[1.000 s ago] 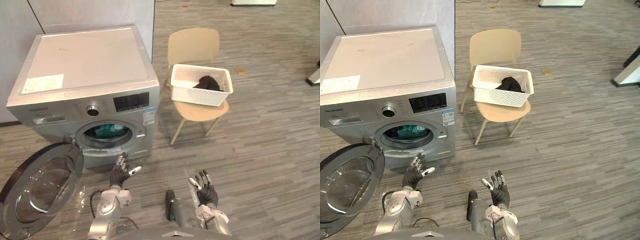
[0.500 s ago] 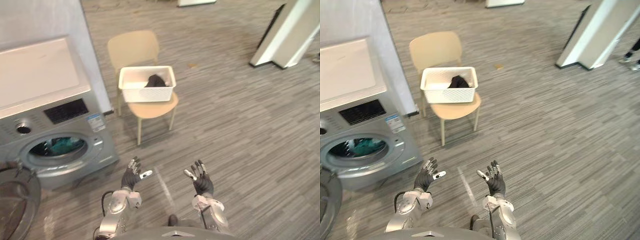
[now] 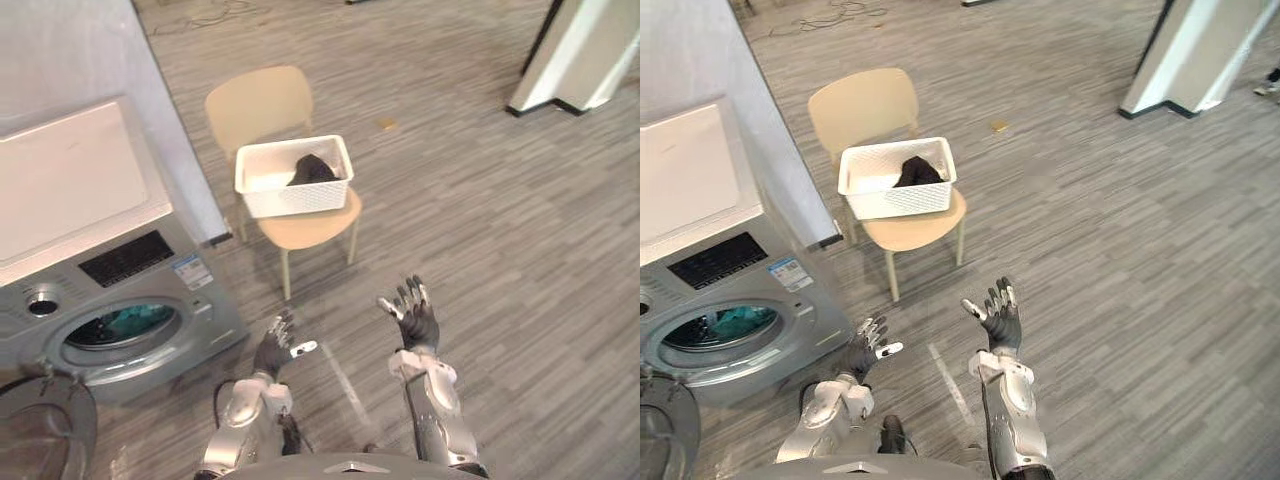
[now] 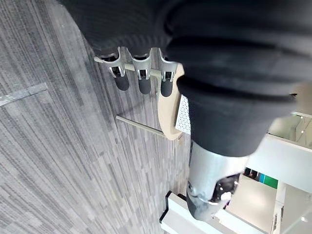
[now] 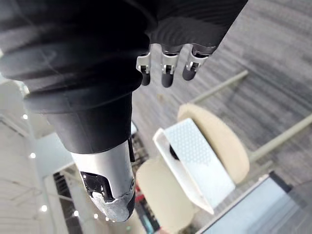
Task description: Pick up the laundry basket with both hands and put the clothes into the washing machine.
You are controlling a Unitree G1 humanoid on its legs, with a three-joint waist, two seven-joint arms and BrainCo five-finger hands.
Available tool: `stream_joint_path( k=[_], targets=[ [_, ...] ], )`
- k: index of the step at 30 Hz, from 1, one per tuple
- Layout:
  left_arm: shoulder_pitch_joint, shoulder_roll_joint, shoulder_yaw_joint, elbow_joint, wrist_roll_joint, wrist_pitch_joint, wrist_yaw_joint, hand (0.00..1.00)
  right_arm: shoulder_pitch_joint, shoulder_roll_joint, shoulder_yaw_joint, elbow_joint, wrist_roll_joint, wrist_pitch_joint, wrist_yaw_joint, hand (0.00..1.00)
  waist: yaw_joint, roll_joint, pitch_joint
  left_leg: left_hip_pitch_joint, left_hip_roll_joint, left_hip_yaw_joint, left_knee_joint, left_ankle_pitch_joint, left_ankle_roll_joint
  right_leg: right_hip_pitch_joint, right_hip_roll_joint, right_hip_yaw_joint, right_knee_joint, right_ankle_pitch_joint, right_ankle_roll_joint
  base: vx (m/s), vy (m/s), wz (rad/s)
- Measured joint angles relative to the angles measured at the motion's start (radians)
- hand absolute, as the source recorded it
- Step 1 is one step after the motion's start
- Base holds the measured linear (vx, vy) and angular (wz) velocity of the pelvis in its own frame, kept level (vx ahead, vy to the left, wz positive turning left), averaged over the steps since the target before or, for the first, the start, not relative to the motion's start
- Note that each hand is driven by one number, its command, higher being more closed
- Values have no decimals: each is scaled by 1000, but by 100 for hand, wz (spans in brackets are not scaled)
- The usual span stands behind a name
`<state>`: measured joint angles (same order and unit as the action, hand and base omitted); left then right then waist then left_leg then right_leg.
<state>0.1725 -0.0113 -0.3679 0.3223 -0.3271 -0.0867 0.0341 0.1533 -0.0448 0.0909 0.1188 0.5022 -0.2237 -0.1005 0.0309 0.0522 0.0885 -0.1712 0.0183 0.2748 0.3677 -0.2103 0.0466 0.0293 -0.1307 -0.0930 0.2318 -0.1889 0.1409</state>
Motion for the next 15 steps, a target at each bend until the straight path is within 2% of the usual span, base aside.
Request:
stream_joint_path(
  k=[1,2,3,4,5,6,7,8,11,12,13,14,15],
  targets=[
    [-5,-2,-20,1,10,2,-4,0,-10,1,-12,8,0,0,2,0,0,-8,1,29,-30,-1,-1,-35,10,-45,-33,4,170,-48,30,225,153,26],
    [-8,-2,-30,1,21,3,-6,0,-15,4,-19,13,-1,-1,3,0,1,-10,2,46,-41,0,-2,-49,12,-93,-51,14,294,-55,43,284,176,15],
    [-20,4,-45,0,45,7,-14,0,-18,21,-25,19,-6,-1,3,0,0,-21,6,87,-68,3,-3,-70,16,-203,-90,54,581,-16,77,238,134,17],
    [-30,15,-55,0,59,14,-14,0,-13,35,-28,23,-19,-1,3,0,-8,-41,11,118,-88,-4,-2,-78,28,-271,-118,69,788,30,93,300,81,33],
    [-37,27,-71,0,68,21,-13,0,-1,54,-37,27,-30,0,3,0,-19,-54,10,151,-102,-26,-2,-85,37,-316,-130,61,928,42,79,348,31,57],
    [-46,32,-80,0,77,27,-12,0,6,74,-37,33,-36,1,3,0,-36,-61,8,189,-106,-55,-5,-89,44,-345,-123,39,1018,29,45,426,19,68],
    [-61,31,-89,0,77,28,-11,0,6,80,-39,35,-36,1,3,0,-44,-65,6,214,-106,-78,-15,-89,44,-368,-113,22,1026,9,15,355,3,55],
    [-70,31,-95,-1,78,27,-10,0,5,80,-42,35,-37,1,3,0,-42,-67,5,227,-106,-83,-25,-89,43,-381,-106,22,1010,-1,11,327,-12,41],
    [-88,29,-104,-40,94,27,6,0,9,85,-66,1,-36,1,2,0,-40,-69,3,266,-98,-116,-42,-98,10,-404,-102,24,786,-68,-28,300,-50,30],
    [-91,28,-104,-61,94,26,6,0,13,87,-74,-34,-35,1,0,0,-34,-65,4,280,-84,-128,-38,-114,-18,-407,-97,29,661,-76,-34,241,-96,8],
    [-91,28,-104,-69,94,26,6,0,15,89,-78,-49,-35,1,0,0,-31,-62,3,286,-72,-131,-36,-121,-29,-408,-90,32,593,-73,-36,300,-166,7],
    [-91,27,-102,-73,93,22,6,0,21,94,-86,-77,-35,0,-3,0,-30,-59,-1,298,-42,-136,-31,-135,-53,-405,-68,54,451,-53,-49,295,-213,16],
    [-91,27,-99,-74,93,20,6,0,31,94,-91,-106,-35,0,-12,0,-29,-64,-5,308,-19,-141,-17,-155,-85,-387,-51,91,312,-3,-47,308,-242,21]
  ],
)
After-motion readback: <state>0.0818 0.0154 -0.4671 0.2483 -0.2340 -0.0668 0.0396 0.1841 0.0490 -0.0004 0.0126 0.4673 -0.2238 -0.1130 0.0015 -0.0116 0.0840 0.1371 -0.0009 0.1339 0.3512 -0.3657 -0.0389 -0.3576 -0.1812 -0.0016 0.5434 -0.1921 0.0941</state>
